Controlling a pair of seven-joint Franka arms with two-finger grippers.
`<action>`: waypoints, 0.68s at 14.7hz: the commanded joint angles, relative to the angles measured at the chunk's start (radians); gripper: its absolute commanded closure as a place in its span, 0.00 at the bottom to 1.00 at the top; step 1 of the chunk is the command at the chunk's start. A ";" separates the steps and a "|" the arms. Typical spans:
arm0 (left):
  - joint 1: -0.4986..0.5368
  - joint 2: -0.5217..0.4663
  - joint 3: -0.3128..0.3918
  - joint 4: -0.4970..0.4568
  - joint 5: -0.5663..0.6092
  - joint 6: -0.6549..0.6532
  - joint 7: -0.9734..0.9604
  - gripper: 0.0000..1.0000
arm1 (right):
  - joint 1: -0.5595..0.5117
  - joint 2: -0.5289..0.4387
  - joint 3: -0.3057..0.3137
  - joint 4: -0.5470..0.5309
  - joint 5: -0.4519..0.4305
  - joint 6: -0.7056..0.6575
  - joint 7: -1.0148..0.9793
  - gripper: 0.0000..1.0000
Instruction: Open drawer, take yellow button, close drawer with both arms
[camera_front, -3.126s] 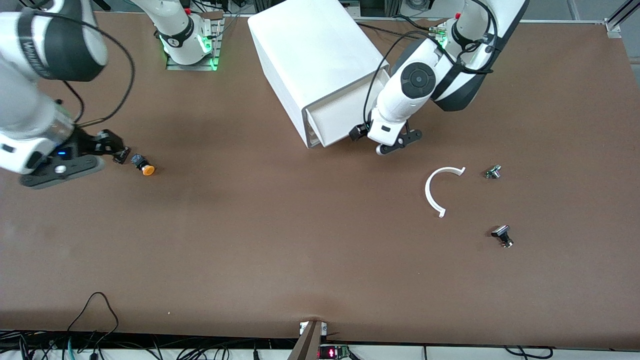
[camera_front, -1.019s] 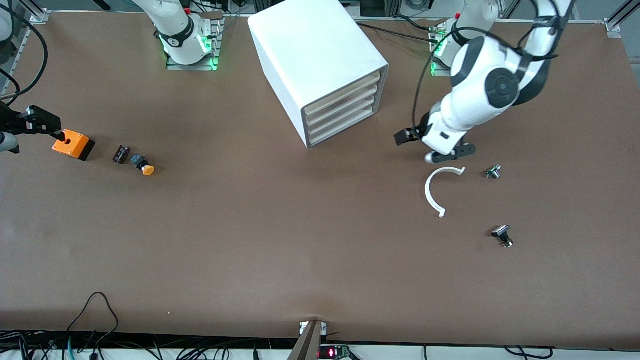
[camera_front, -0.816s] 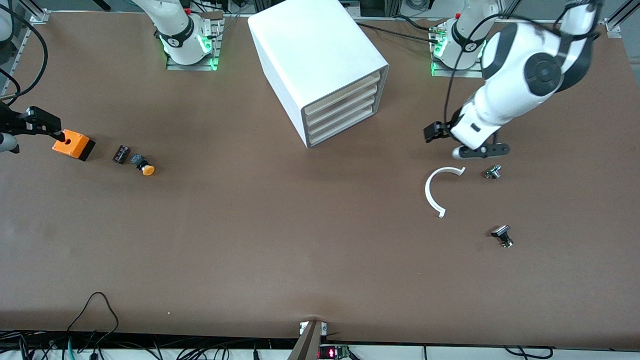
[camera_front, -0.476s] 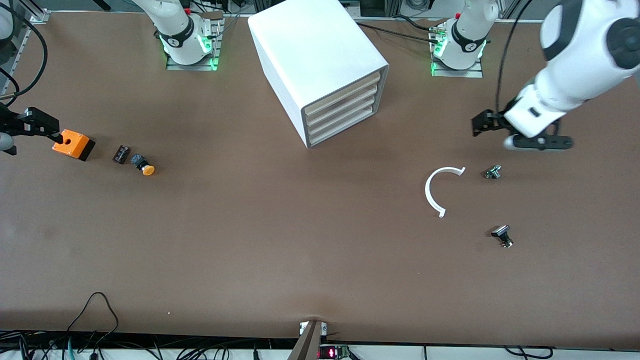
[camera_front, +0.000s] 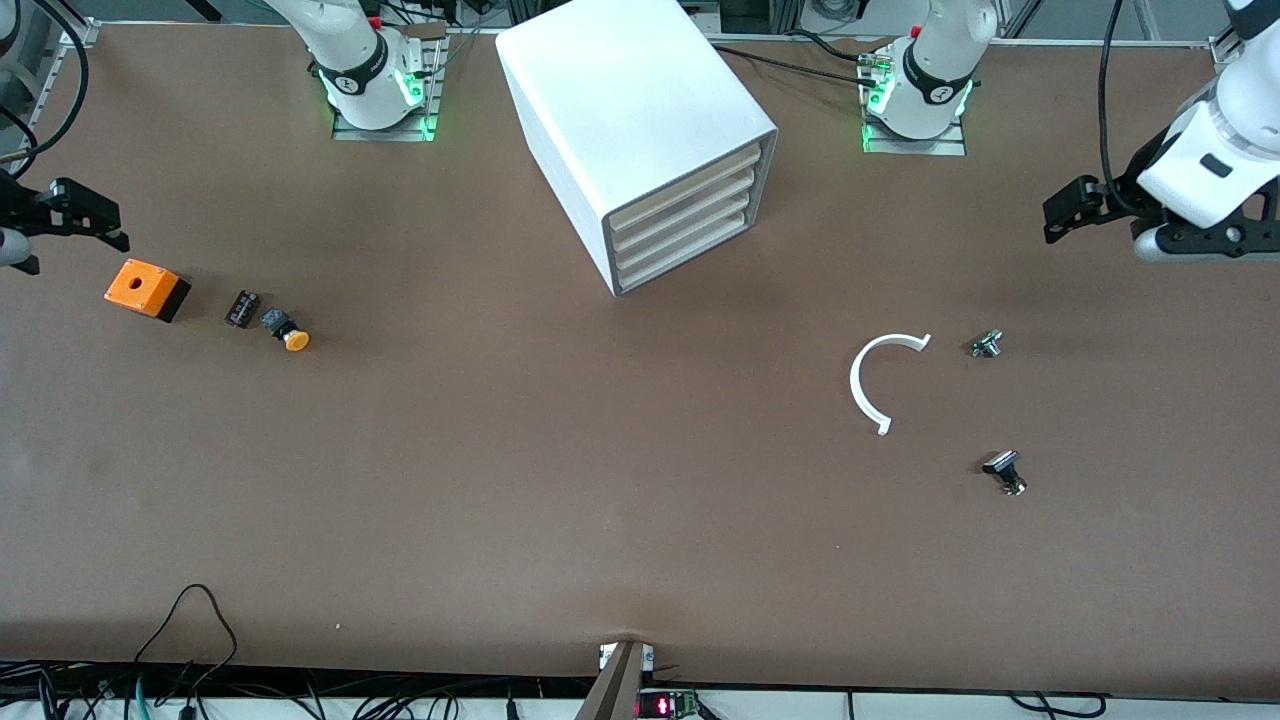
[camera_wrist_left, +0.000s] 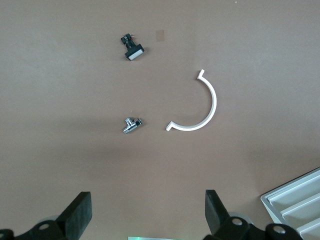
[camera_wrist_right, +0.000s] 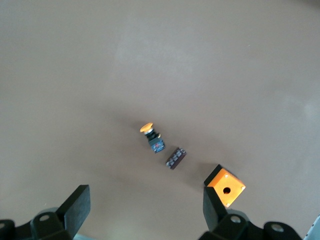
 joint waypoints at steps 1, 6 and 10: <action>0.000 0.023 -0.007 0.048 0.014 -0.022 -0.013 0.00 | 0.000 0.018 0.012 0.032 0.011 -0.028 -0.005 0.00; -0.002 0.033 -0.013 0.042 0.019 -0.018 -0.123 0.00 | 0.012 0.021 0.012 0.040 0.008 -0.010 0.072 0.00; -0.002 0.049 -0.013 0.043 0.027 0.068 -0.115 0.00 | 0.020 0.025 0.013 0.040 0.013 -0.008 0.078 0.00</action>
